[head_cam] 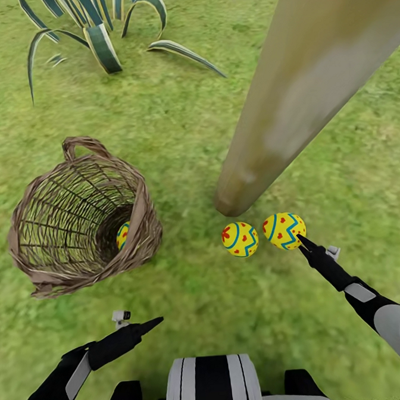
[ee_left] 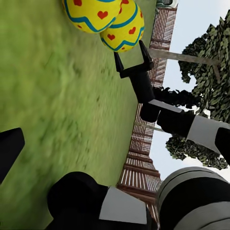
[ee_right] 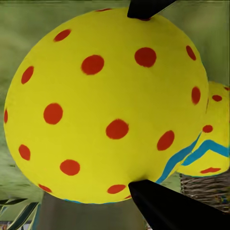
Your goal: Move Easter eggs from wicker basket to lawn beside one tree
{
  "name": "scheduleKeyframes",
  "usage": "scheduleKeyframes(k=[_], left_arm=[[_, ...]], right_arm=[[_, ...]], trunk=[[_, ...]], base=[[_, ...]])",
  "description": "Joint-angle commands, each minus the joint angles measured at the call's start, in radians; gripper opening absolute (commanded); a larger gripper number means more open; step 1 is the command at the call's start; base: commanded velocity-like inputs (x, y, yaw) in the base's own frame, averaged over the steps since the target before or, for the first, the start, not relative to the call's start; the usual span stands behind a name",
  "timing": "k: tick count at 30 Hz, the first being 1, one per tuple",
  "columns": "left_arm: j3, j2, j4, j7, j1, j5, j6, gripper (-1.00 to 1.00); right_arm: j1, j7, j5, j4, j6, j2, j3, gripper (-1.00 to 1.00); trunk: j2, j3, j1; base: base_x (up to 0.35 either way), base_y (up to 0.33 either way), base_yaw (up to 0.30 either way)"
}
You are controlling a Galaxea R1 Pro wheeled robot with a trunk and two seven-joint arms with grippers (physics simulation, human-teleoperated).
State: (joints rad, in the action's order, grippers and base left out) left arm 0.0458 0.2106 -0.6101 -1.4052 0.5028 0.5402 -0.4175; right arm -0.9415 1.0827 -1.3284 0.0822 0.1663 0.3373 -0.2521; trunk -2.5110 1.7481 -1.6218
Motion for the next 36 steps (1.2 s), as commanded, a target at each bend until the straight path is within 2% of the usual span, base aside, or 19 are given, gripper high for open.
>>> scheduleKeyframes(k=[1,10,14,19,36], left_arm=[[0.005,0.001,0.000,-0.001,0.000,0.007,-0.011,1.00],[0.005,0.001,0.000,-0.001,0.000,0.007,-0.011,1.00],[0.005,0.001,0.000,-0.002,0.000,0.007,-0.011,1.00],[0.005,0.001,0.000,-0.002,0.000,0.007,-0.011,1.00],[0.005,0.001,0.001,-0.003,0.000,0.007,-0.011,1.00]], right_arm=[[0.000,0.003,-0.011,0.000,0.010,0.000,-0.006,-1.00],[-0.001,0.003,-0.011,0.000,0.010,0.000,-0.006,-1.00],[-0.001,0.003,-0.011,0.000,0.010,0.001,-0.006,-1.00],[-0.001,0.005,-0.011,0.000,0.012,0.002,-0.006,-1.00],[-0.001,0.005,-0.011,0.000,0.012,0.002,-0.006,-1.00]], trunk=[[0.000,0.004,0.000],[-0.003,0.039,-0.004],[-0.003,0.039,-0.004],[-0.004,0.059,-0.007],[-0.004,0.062,-0.007]], base=[[0.000,0.000,0.000],[0.000,0.000,0.000],[0.000,0.000,0.000],[0.000,0.000,0.000],[0.089,0.000,0.000]])
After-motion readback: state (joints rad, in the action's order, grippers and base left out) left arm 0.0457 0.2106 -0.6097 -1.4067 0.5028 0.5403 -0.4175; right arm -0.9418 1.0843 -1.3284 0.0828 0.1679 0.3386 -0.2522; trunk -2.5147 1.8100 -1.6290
